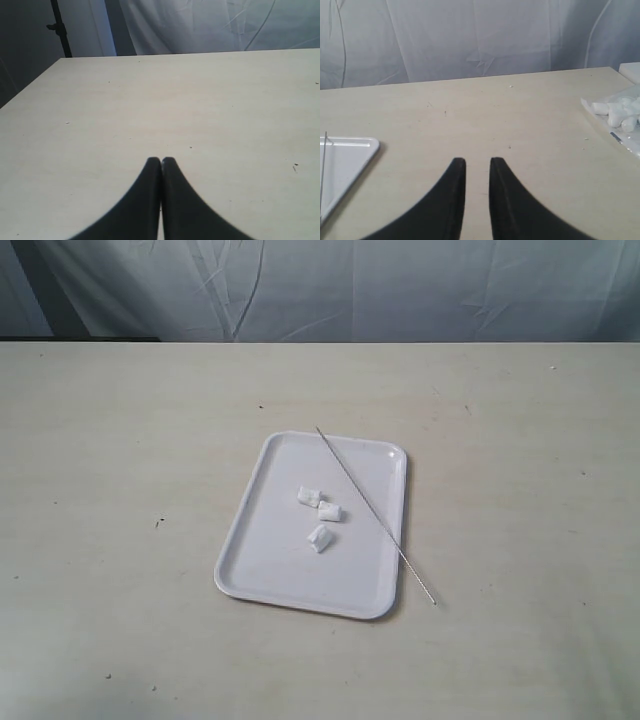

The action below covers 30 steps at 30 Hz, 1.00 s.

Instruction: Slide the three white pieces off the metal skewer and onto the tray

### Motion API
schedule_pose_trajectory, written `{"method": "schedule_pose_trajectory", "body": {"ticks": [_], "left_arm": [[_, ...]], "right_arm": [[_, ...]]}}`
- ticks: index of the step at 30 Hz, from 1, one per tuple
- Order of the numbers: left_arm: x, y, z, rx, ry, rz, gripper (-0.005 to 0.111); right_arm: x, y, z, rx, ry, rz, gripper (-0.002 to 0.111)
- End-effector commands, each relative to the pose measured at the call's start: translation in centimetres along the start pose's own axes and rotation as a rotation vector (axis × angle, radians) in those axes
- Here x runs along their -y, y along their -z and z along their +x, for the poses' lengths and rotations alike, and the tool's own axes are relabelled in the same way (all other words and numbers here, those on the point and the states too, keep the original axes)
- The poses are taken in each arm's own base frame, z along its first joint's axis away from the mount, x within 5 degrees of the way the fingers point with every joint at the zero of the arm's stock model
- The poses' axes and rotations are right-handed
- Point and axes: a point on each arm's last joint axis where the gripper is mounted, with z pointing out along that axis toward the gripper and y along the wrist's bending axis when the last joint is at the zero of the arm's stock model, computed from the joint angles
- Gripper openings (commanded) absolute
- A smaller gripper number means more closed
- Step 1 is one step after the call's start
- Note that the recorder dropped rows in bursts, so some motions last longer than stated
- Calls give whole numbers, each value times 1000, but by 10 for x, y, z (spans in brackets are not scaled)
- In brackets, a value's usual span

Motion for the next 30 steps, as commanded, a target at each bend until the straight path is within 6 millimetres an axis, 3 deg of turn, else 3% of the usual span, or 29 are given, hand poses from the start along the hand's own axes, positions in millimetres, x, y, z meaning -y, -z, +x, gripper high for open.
{"method": "schedule_pose_trajectory", "body": {"ticks": [1, 30], "left_arm": [[0, 0, 1, 7, 10, 2, 0], [0, 0, 1, 7, 8, 1, 0]], "right_arm": [[1, 0, 0, 10, 10, 8, 17], [0, 0, 0, 4, -27, -3, 17]]}}
